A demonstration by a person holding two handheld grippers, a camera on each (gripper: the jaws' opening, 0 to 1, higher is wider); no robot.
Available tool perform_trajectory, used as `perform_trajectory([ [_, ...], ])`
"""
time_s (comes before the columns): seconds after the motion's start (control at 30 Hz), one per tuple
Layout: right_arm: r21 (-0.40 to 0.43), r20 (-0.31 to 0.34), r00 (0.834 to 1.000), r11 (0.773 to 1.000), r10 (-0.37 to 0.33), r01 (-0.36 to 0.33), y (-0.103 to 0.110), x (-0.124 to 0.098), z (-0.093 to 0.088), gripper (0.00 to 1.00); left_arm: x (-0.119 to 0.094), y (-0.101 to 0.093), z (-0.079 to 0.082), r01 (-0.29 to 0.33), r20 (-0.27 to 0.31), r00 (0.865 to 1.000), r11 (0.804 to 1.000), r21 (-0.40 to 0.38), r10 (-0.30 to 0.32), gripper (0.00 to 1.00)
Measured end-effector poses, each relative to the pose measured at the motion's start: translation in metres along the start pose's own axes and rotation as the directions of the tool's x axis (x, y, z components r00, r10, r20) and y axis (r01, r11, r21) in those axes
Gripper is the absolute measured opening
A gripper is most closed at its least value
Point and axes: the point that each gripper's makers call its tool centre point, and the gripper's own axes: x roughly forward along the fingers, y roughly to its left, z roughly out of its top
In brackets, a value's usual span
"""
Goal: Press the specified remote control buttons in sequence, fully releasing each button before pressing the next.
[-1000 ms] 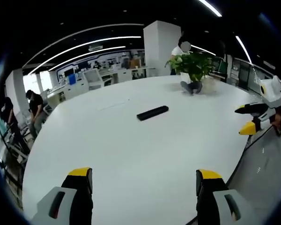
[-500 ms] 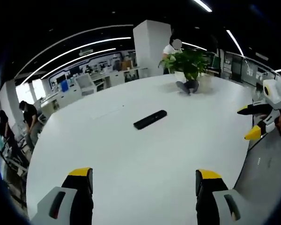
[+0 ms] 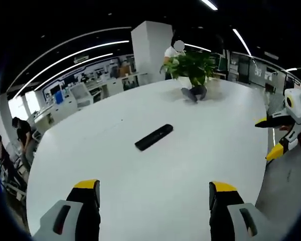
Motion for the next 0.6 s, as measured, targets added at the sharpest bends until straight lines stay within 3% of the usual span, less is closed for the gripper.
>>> perform_trajectory([
  [0.6,0.014,-0.021,1.0,1.0,-0.004,0.004,-0.002,0.001,-0.004,0.77,0.041,0.012,0.025,0.053,-0.039,0.998,0.992,0.117,-0.049,0.87],
])
